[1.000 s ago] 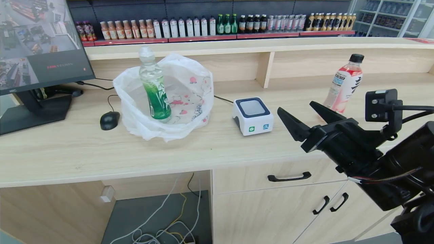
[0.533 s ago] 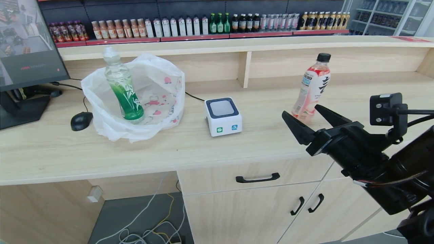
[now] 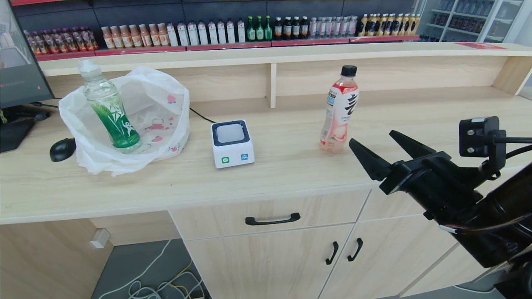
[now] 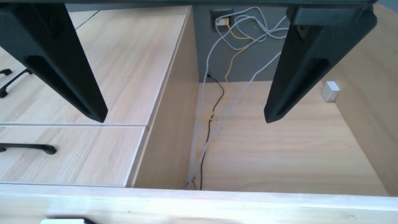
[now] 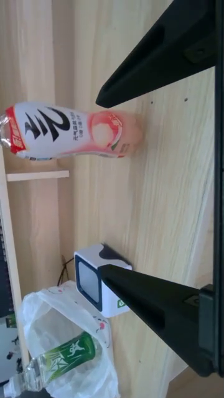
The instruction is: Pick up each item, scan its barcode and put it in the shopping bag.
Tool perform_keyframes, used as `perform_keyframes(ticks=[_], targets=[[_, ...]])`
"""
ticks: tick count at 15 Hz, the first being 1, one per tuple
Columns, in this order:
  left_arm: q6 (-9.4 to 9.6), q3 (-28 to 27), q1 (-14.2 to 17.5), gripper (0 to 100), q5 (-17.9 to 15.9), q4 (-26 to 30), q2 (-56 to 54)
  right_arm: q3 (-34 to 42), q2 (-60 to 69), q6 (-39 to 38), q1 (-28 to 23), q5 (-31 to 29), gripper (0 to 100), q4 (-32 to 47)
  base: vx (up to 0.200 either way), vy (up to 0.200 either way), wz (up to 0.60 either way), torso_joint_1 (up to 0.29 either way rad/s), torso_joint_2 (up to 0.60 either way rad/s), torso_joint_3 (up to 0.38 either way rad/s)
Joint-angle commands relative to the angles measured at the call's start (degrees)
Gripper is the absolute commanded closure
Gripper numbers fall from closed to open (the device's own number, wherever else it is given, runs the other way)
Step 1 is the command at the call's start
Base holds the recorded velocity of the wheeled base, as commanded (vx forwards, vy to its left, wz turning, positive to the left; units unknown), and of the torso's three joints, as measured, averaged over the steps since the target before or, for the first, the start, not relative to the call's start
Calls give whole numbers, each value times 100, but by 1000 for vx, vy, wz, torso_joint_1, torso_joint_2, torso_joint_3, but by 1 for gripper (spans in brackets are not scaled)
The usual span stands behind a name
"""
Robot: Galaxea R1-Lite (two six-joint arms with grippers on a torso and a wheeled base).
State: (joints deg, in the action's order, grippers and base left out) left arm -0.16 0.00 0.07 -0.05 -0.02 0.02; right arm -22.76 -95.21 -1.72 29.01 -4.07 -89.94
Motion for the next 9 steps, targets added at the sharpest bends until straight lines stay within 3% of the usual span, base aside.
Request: perform_keyframes(ticks=[1,6,9], targets=[[16,0,-7,0,5,2,-2,8,29,-13,17,3,0,-6,0,0,0,0,0,0],[16,0,-7,0,5,2,-2,52,-33,5,-1,3,0,-6,0,0,0,0,0,0],[16,0,-7,0,5,2,-2,-457,-156,75,-159,91,0,117,0,0,0,0,0,0]])
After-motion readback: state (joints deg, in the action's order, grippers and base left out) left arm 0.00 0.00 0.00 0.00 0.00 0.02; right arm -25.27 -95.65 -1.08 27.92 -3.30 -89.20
